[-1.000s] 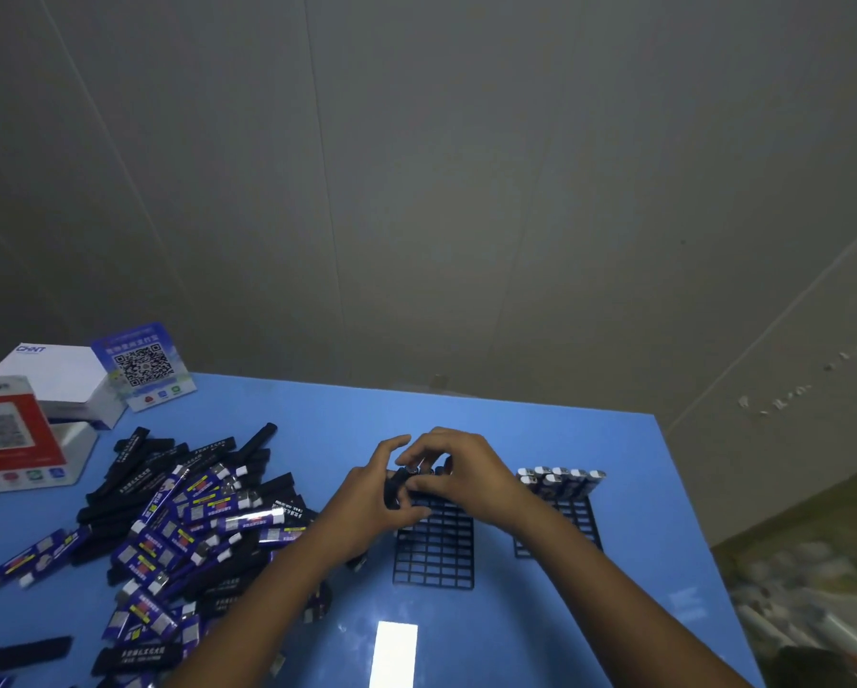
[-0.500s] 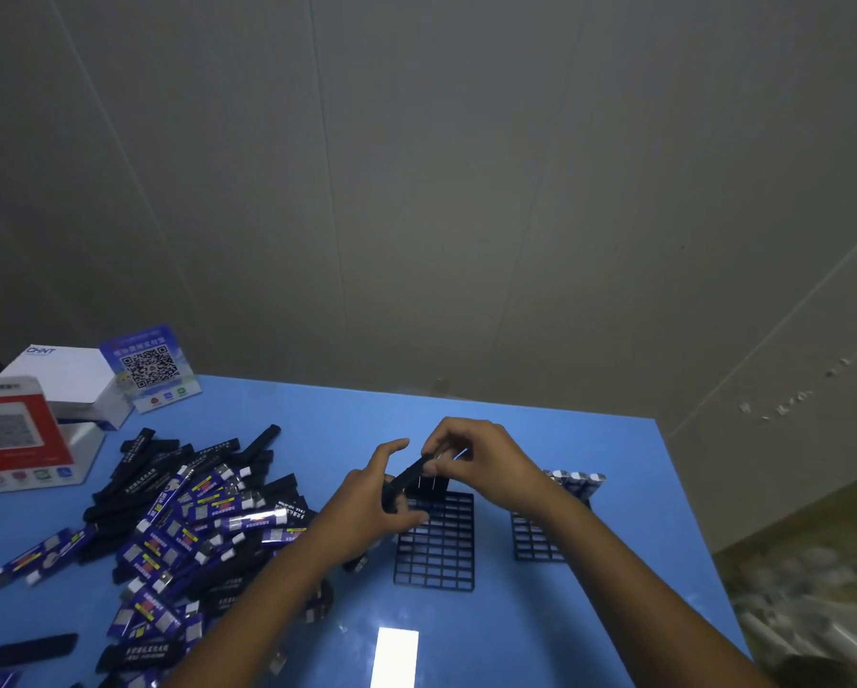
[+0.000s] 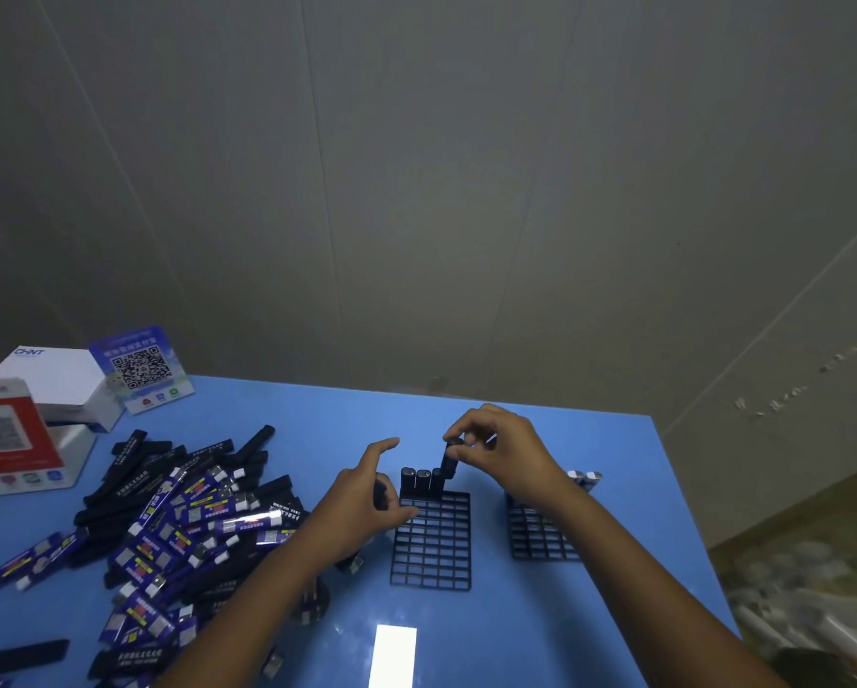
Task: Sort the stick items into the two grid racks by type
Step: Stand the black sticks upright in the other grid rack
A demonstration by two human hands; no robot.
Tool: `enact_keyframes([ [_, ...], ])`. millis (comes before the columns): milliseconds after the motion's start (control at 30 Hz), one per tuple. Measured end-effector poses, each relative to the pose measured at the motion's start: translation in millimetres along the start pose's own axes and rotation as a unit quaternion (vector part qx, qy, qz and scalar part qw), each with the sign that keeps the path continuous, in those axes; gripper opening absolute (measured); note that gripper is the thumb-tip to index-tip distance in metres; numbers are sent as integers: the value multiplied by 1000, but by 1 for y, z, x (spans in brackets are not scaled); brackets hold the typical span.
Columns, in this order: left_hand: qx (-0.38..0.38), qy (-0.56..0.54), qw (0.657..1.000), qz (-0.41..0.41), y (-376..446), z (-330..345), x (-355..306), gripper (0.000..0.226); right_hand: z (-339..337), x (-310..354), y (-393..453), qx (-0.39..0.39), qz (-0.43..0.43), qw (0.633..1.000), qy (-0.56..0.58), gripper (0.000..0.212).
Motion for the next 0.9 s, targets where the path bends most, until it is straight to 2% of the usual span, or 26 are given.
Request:
enact_keyframes([
  [233, 2, -2, 1000, 6, 1, 0, 2, 91, -4, -15, 0, -63, 86, 994, -2, 9],
  [367, 2, -2, 1000, 8, 1, 0, 4, 91, -3, -18, 0, -62, 133, 987, 68, 15],
  [667, 1, -3, 1000, 7, 2, -1, 4, 90, -1, -14, 3, -30, 145, 962, 228, 13],
  [733, -2, -3, 1000, 9, 2, -2, 4, 90, 0, -11, 3, -10, 136, 961, 241, 25],
  [900, -3, -2, 1000, 7, 3, -3, 5, 91, 2, -10, 2, 37, 92, 979, 176, 75],
])
Point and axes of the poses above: each hand's wrist, its own y-axis towards the middle knuckle, its own z-axis out of the palm, x = y × z, the point moved 1 cm from there along y, towards the middle knuckle, and after that the axes turned 9 degrees about z, right-handed, at the moved point
